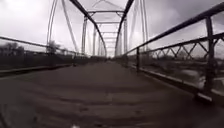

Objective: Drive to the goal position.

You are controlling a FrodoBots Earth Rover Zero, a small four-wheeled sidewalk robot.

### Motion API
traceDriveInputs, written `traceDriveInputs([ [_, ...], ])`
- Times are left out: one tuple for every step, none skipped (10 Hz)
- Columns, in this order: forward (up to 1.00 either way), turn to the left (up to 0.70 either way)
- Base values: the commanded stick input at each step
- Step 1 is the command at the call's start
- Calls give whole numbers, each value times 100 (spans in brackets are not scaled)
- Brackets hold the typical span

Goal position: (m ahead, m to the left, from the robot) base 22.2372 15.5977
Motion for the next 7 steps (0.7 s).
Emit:
traceDriveInputs([
  [100,0],
  [100,0],
  [100,0],
  [100,0],
  [100,7],
  [100,32],
  [100,18],
])
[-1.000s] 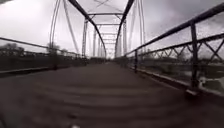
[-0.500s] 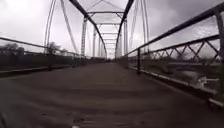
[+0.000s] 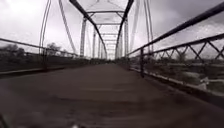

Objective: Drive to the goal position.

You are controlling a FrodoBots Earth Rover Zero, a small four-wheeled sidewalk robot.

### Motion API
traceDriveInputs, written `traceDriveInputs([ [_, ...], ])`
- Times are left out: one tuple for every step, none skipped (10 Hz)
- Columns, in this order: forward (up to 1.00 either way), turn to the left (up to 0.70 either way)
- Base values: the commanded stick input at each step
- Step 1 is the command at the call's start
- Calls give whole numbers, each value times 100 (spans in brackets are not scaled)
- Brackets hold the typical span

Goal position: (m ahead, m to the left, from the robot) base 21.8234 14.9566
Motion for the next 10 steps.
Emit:
traceDriveInputs([
  [100,2],
  [100,0],
  [100,0],
  [100,0],
  [100,0],
  [100,0],
  [100,0],
  [100,0],
  [100,0],
  [100,0],
])
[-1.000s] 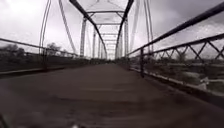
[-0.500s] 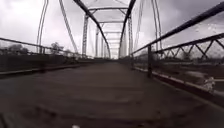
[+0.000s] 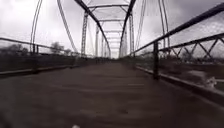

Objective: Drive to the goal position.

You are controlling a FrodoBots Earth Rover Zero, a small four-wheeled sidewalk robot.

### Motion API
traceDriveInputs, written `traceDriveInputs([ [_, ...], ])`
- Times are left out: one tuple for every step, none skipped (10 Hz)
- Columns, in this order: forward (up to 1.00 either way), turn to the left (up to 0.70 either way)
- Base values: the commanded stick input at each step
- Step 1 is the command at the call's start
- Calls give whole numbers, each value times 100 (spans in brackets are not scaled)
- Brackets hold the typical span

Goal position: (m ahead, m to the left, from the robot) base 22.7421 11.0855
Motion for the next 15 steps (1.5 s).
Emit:
traceDriveInputs([
  [100,0],
  [100,0],
  [100,-7],
  [100,-27],
  [100,-40],
  [100,-40],
  [100,0],
  [100,0],
  [100,0],
  [100,0],
  [100,0],
  [100,0],
  [100,0],
  [100,0],
  [100,0],
])
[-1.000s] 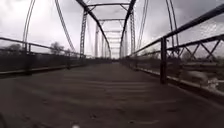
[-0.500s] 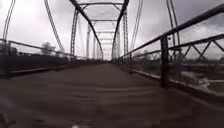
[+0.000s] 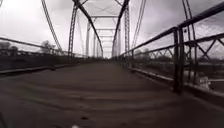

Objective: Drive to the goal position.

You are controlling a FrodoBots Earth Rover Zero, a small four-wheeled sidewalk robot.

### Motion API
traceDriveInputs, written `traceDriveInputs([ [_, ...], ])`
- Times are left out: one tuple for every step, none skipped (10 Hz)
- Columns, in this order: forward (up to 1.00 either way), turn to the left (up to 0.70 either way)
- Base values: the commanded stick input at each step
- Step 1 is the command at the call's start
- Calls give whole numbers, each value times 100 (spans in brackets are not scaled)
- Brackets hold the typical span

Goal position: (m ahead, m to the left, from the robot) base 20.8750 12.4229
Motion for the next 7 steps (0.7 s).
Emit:
traceDriveInputs([
  [100,0],
  [100,0],
  [100,0],
  [100,0],
  [100,0],
  [100,0],
  [100,0],
])
